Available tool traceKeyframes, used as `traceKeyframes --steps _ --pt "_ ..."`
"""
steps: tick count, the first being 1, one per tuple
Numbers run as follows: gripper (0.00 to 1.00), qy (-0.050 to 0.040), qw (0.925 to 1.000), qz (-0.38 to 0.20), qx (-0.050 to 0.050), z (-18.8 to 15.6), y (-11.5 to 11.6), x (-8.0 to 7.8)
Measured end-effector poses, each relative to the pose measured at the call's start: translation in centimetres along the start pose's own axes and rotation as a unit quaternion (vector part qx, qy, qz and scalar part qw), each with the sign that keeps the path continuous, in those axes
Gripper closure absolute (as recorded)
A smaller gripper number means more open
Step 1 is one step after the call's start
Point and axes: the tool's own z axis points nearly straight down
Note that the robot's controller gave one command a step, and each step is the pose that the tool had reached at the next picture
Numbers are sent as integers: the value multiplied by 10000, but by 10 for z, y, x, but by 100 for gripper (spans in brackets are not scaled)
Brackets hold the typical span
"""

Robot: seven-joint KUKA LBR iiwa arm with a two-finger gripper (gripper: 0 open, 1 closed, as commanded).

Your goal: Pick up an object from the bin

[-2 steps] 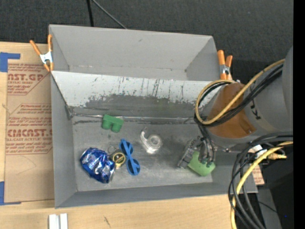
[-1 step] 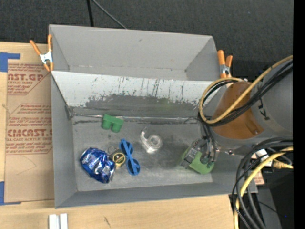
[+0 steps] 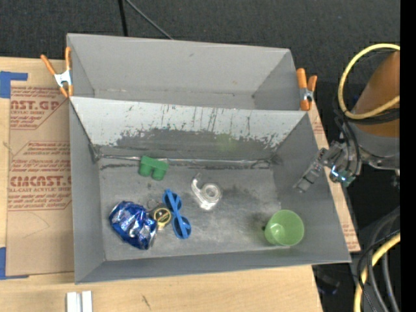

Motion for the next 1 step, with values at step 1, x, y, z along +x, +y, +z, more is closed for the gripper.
traceKeyframes --steps 1 --pt "100 72 9904 -1381 13 87 36 32"
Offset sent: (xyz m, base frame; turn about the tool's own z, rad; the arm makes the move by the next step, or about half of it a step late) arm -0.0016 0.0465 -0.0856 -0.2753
